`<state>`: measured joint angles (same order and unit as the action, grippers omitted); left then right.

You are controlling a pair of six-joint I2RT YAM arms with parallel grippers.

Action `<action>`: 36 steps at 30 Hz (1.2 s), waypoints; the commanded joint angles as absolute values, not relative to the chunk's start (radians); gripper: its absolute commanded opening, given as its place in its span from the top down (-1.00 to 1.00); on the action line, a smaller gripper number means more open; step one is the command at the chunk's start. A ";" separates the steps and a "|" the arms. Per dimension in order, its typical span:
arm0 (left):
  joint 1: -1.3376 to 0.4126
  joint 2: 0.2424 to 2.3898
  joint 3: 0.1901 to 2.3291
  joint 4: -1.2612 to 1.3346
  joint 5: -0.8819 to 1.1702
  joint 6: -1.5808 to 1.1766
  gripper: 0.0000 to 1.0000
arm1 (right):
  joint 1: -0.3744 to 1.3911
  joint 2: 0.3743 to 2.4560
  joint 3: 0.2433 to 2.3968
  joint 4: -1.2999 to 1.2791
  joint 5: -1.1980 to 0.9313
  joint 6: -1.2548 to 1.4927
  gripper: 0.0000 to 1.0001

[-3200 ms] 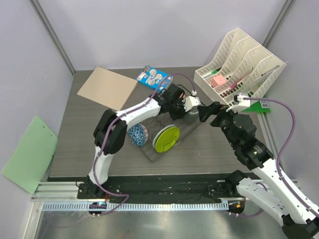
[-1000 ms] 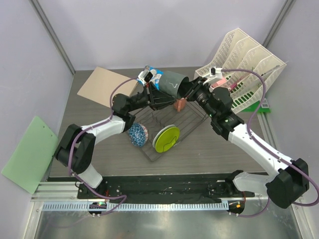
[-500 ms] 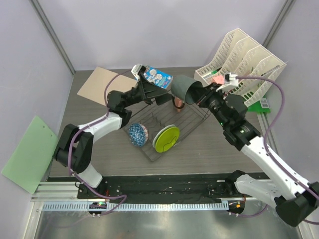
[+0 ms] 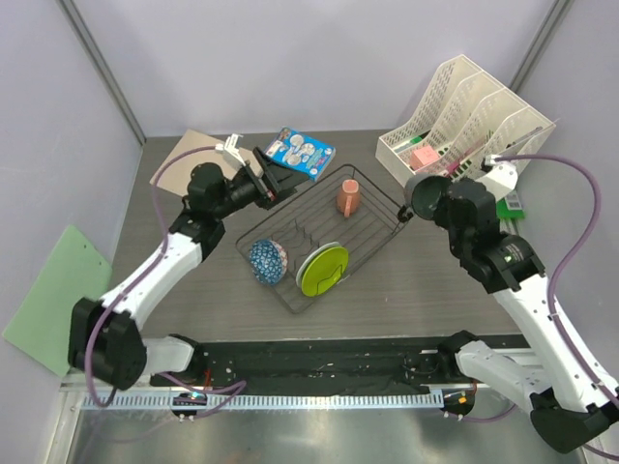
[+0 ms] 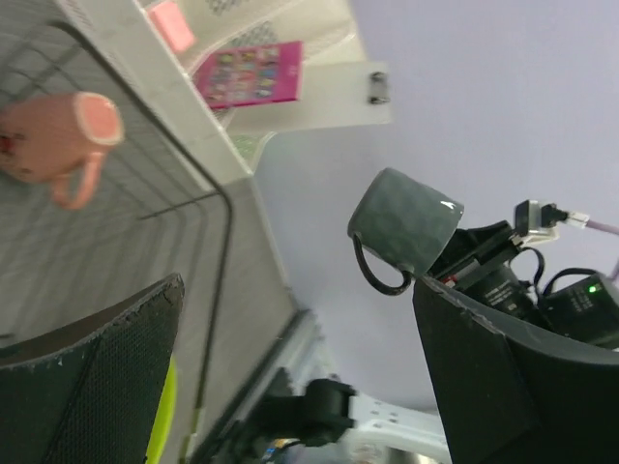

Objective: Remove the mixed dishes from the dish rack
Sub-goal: Place the cup at the center of the board.

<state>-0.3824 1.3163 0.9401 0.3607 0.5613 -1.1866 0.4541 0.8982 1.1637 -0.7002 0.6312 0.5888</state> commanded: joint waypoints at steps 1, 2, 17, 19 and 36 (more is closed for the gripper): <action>-0.400 1.174 1.032 -0.144 0.315 -0.841 -1.00 | 0.372 0.896 1.100 -0.779 0.673 0.733 0.99; -0.399 1.131 1.034 -0.199 0.254 -0.825 -1.00 | 0.347 0.906 1.086 -0.782 0.664 0.748 0.99; -0.419 1.016 1.025 -0.459 0.014 -0.756 -0.99 | 0.012 1.181 0.919 -0.689 0.396 0.867 0.98; -0.419 1.014 1.014 -0.456 0.015 -0.762 -1.00 | -0.024 1.238 0.905 -0.645 0.373 0.870 0.98; -0.419 1.094 0.992 -0.457 0.049 -0.776 -1.00 | -0.089 1.486 0.876 -0.497 0.287 0.836 0.87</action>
<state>-0.4141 1.0748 0.9867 -0.4656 0.0380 -0.7811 -0.0772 1.4536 0.8684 -0.5774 0.3065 0.8398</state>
